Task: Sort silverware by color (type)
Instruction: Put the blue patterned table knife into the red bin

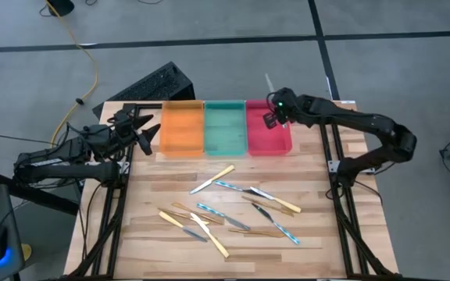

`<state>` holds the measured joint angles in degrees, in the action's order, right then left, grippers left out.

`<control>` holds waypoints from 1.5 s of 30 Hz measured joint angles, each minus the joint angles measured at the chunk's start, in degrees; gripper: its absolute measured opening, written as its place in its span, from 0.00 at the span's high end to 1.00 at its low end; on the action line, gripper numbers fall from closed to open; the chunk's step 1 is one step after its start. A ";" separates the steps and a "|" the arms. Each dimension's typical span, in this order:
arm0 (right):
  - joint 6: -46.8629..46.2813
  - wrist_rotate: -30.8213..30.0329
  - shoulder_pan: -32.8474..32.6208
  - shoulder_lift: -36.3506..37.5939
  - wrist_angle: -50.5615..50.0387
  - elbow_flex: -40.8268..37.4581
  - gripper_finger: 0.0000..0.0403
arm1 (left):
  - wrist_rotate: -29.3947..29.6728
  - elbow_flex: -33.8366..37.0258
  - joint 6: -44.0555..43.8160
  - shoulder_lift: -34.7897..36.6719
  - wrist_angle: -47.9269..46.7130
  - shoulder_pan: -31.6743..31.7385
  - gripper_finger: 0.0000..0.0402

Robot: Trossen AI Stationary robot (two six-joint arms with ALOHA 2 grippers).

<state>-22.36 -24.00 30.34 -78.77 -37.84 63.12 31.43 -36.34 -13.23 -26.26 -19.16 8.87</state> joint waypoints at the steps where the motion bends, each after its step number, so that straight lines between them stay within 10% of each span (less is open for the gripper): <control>1: 0.17 0.15 0.38 -0.78 0.22 -0.17 0.89 | 0.02 0.00 0.00 0.01 0.00 0.00 0.44; 21: 5.26 13.68 4.41 -17.97 7.22 -2.48 0.89 | 0.05 0.00 -2.25 0.01 -1.26 0.00 0.44; 45: 7.88 18.33 5.50 -19.05 6.16 -2.48 0.86 | 0.03 0.00 -4.59 0.02 -1.51 0.00 0.44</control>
<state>-14.48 -5.67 35.83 -97.82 -31.68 60.64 31.46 -36.34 -17.82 -26.24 -20.67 8.88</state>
